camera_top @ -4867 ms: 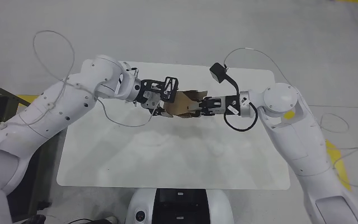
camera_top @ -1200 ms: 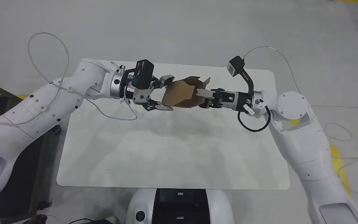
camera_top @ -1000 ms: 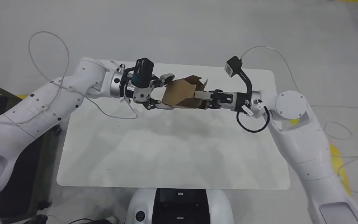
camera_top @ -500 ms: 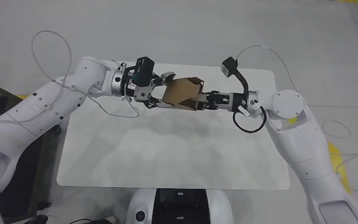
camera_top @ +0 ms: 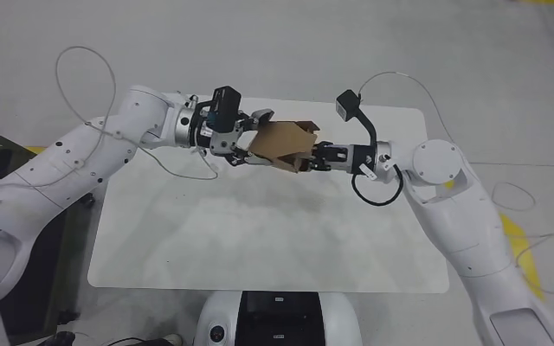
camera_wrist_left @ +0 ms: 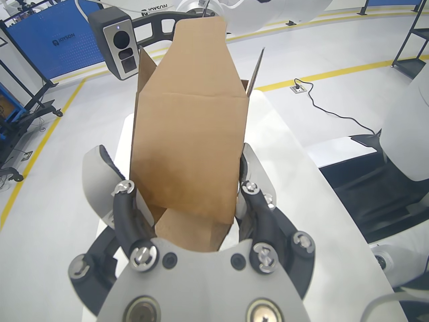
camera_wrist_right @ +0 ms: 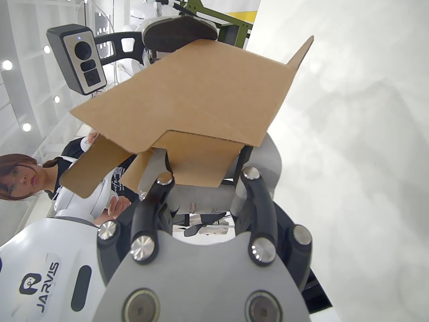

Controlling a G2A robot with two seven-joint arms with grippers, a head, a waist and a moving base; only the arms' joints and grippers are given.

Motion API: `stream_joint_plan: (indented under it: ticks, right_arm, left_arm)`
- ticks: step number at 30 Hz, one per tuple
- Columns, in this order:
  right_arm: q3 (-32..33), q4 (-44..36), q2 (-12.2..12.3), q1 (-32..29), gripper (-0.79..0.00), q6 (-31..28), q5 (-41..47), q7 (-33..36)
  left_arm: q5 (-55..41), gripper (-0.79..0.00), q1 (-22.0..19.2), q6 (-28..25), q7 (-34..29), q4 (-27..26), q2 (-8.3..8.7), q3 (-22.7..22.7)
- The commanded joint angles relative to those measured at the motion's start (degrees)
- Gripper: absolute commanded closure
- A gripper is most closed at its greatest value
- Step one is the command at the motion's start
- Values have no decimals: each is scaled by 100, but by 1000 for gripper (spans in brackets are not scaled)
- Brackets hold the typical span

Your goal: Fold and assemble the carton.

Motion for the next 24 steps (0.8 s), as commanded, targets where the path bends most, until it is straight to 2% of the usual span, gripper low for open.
stream_joint_plan:
  ticks: [1,4,9,11,14,17,18,20,21,22,24]
  right_arm:
    - [-10,5,-5,11,-80,41,-4,-46]
    - [-19,-7,-9,30,-43,97,-20,-84]
    - [-20,-72,-10,32,-74,170,-31,-117]
    - [-16,-81,-11,22,-68,159,-19,-124]
    - [3,-85,-7,1,-15,156,-11,-136]
    - [28,-84,1,-29,-25,160,-16,-114]
    - [37,-88,4,-38,-28,160,-17,-106]
    - [54,-88,10,-52,-28,167,-21,-89]
    - [63,-84,12,-57,-28,161,-22,-82]
    - [70,-76,14,-59,-22,165,-22,-71]
    - [86,-60,18,-51,-15,162,-18,-52]
  left_arm:
    - [40,0,4,0,7,2,-12,0]
    - [70,0,7,0,26,13,-26,0]
    - [96,0,10,0,94,82,-31,0]
    - [89,0,10,0,122,131,-30,0]
    - [63,0,-9,0,171,215,-22,0]
    - [62,0,-30,0,243,246,-5,0]
    - [70,-28,-34,0,264,239,0,0]
    - [95,-320,-43,0,283,219,11,0]
    - [113,-677,-48,0,292,203,16,0]
    - [129,-785,-53,0,299,191,21,0]
    - [163,-785,-65,0,303,151,31,0]
